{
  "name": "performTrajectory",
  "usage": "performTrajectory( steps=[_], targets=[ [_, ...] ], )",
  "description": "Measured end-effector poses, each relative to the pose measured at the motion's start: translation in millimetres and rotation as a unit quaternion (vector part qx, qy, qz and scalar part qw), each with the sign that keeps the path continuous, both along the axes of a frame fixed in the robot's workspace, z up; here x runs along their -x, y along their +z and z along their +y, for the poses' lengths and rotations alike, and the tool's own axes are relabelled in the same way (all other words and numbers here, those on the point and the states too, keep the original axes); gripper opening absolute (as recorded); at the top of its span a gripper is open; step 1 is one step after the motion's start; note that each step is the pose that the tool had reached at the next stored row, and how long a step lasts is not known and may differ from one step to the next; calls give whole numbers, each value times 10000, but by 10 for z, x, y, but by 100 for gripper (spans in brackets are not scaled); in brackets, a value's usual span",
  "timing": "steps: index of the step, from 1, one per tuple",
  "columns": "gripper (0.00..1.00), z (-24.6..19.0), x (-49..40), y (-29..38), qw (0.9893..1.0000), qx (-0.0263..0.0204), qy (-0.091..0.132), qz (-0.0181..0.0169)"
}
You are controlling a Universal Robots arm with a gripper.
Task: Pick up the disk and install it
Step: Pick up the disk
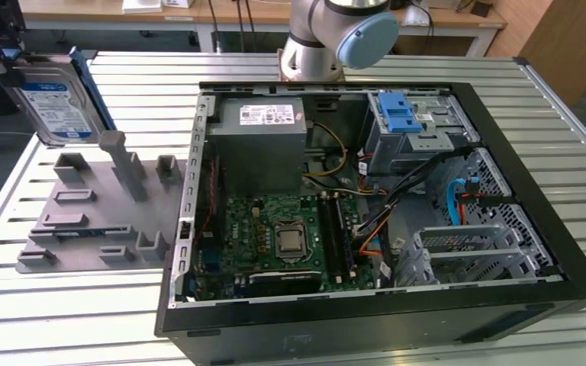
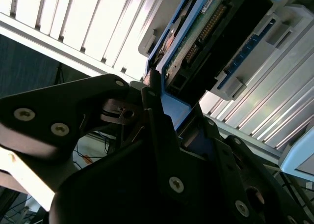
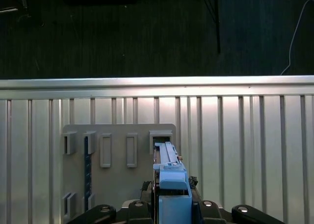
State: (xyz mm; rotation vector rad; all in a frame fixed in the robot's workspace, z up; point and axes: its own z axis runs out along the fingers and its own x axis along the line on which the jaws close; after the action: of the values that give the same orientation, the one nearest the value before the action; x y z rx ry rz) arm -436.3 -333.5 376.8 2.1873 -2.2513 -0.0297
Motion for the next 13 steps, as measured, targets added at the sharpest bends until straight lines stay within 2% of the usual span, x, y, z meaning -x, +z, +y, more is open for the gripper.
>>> performTrajectory(
  steps=[13],
  targets=[
    [36, 1, 0, 137, 10000, 0, 0, 0]
  ],
)
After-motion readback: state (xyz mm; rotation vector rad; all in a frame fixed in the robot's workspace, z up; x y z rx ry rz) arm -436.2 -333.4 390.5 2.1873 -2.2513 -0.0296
